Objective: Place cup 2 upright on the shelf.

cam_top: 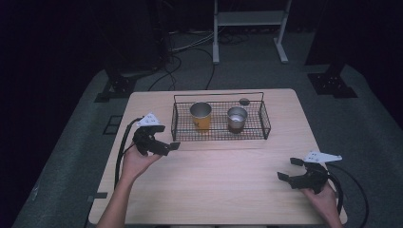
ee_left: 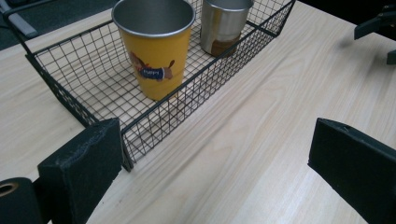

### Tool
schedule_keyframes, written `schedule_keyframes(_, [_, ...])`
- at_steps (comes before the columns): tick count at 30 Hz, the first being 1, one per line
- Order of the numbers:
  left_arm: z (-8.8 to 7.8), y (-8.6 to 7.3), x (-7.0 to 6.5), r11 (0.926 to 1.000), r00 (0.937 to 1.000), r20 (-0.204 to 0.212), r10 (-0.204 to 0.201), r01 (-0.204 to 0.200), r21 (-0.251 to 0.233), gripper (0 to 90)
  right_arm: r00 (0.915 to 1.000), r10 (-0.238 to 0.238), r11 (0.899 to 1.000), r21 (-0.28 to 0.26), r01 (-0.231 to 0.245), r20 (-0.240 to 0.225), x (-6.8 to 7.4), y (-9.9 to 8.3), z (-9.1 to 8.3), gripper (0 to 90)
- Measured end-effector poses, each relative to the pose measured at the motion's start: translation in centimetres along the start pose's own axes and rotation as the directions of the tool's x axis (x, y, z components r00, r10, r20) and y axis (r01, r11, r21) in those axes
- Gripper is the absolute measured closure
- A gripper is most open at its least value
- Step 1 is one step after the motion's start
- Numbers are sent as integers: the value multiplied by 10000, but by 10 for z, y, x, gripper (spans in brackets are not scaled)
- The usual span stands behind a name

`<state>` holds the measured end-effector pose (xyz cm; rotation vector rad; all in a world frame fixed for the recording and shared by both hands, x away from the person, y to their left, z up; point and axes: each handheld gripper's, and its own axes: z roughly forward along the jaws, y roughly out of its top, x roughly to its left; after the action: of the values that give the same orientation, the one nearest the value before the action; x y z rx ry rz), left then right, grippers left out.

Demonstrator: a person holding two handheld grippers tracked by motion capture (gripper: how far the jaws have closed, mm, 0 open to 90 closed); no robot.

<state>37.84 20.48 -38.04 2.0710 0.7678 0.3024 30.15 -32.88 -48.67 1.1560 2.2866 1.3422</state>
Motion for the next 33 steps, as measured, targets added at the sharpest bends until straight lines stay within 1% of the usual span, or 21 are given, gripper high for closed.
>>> schedule_keyframes(15, [-10, -24, 0, 9994, 9994, -166, -311, 309, -124, 23, 10000, -3, 10000, 63, 3, 24, 1, 0, 1, 85])
schedule_keyframes(25, [-15, -36, -2, 9991, 9989, -265, -395, 391, -169, 23, 10000, -15, 10000, 61, 15, 37, 1, -1, 1, 85])
schedule_keyframes(33, [-18, -51, -2, 9977, 9974, -339, -633, 624, -254, 23, 10000, -4, 10000, 97, 4, 39, 1, -1, 2, 85])
